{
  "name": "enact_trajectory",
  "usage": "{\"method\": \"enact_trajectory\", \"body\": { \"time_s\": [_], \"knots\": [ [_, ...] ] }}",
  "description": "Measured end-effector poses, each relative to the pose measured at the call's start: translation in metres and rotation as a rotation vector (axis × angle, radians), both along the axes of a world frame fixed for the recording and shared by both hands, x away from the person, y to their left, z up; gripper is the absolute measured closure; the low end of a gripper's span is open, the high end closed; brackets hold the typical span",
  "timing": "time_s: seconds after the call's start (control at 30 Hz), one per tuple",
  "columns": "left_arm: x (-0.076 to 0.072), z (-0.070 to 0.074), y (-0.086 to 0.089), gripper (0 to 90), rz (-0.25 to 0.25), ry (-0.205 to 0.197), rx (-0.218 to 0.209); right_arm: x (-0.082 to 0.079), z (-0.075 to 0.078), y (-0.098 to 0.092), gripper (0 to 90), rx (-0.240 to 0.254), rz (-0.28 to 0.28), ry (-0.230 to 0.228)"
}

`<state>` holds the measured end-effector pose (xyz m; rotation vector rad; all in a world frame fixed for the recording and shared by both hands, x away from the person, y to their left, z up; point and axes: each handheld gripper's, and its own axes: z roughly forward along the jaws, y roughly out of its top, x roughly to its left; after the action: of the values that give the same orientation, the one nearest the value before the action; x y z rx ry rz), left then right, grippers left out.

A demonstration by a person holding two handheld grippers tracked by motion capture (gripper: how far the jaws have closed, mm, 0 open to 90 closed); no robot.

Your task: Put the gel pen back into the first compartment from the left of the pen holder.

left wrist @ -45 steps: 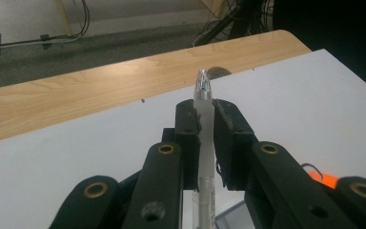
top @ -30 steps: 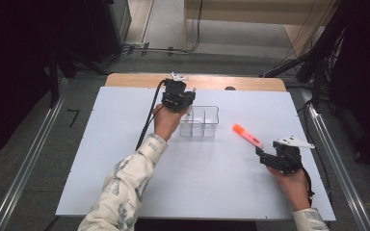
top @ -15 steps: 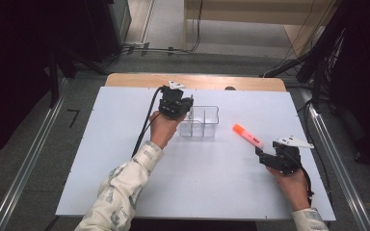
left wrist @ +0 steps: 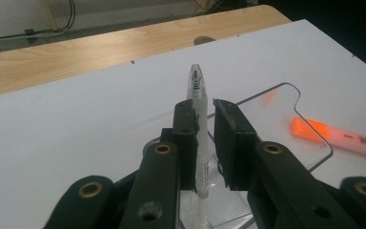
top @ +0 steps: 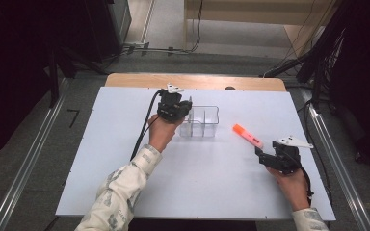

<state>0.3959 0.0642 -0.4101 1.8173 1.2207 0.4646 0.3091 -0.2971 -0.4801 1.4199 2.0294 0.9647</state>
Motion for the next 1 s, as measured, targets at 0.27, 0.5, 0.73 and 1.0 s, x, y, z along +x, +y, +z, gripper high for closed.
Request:
{"method": "enact_trajectory", "body": {
  "time_s": [0.27, 0.5, 0.73, 1.0],
  "knots": [
    [-0.003, 0.001, 0.003, 75.3, 0.000, -0.005, -0.015, 0.000, 0.000, 0.000, 25.6, 0.001, -0.001, 0.001],
    [-0.007, 0.001, 0.010, 66.9, 0.007, -0.012, -0.029, 0.000, 0.000, 0.001, 25.6, -0.001, 0.002, -0.001],
    [-0.012, 0.000, 0.017, 51.2, 0.032, -0.020, -0.048, 0.001, -0.001, 0.002, 25.7, -0.004, 0.003, -0.001],
    [-0.023, -0.002, 0.026, 33.6, 0.063, -0.024, -0.043, 0.001, 0.000, 0.001, 25.6, -0.004, 0.003, -0.002]
  ]
}}
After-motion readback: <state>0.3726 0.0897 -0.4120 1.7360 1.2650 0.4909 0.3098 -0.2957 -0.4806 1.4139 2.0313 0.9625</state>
